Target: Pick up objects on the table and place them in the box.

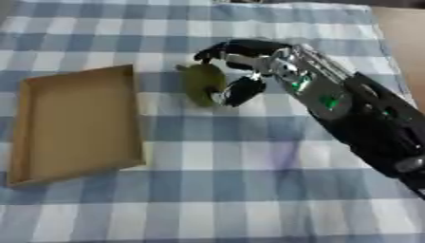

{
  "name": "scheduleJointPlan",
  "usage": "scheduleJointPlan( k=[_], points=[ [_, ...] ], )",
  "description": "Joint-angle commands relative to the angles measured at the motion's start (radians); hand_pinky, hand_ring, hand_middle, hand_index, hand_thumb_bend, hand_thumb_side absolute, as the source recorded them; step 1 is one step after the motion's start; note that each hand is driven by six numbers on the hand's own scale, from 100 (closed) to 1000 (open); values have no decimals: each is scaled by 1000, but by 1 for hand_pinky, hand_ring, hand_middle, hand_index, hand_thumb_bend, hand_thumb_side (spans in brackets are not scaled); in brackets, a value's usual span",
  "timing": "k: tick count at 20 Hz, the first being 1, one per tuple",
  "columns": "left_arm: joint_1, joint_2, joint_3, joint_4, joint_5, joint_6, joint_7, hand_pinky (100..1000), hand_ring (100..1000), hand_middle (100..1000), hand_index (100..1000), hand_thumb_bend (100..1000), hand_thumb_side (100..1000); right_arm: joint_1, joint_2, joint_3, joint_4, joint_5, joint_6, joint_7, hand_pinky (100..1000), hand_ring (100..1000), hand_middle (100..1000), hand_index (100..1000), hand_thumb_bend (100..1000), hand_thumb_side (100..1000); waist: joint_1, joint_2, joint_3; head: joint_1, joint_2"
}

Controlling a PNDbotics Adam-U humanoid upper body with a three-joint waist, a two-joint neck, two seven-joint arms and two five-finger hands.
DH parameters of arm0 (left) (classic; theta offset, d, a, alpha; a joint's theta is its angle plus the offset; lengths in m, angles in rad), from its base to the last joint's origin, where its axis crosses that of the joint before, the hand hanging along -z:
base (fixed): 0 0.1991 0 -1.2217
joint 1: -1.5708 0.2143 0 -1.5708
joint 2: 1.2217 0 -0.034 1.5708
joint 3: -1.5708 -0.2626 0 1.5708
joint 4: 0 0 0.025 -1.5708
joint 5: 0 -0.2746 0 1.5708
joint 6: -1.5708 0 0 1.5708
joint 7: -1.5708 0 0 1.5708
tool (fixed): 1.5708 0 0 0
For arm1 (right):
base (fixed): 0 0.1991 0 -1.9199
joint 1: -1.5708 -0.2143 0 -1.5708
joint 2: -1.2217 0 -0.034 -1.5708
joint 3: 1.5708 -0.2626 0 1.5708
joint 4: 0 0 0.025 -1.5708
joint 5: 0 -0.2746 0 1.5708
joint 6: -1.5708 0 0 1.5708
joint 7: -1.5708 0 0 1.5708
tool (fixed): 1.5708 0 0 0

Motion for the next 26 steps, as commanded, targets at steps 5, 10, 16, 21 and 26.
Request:
scheduleJointPlan(
  k=[5, 10, 16, 21, 26],
  points=[
    [-8, 13, 1, -15, 7, -1, -8, 674, 587, 540, 783, 100, 499, -6, -18, -10, 58, 24, -14, 28, 1000, 1000, 880, 1000, 100, 392, 6, -22, 2, 1, -17],
    [-8, 11, -1, -15, 9, -1, -11, 673, 587, 540, 783, 100, 501, -14, -5, -3, 113, 84, -64, 51, 1000, 1000, 895, 1000, 100, 456, 5, -22, 2, -1, -17],
    [-8, 9, -3, -15, 13, 0, -13, 673, 587, 540, 783, 100, 505, -23, 14, -4, 152, 138, -116, 73, 998, 1000, 844, 977, 108, 385, 5, -22, 3, -3, -16],
    [-8, 8, -4, -15, 15, 0, -15, 673, 587, 540, 783, 100, 508, -29, 25, -8, 159, 154, -117, 30, 907, 968, 617, 841, 100, 250, 6, -22, 3, -5, -15],
    [-7, 6, -3, -15, 15, 1, -16, 673, 587, 541, 783, 100, 510, -30, 23, -8, 131, 137, -105, -77, 814, 853, 456, 669, 100, 113, 6, -23, 2, -4, -13]
  ],
)
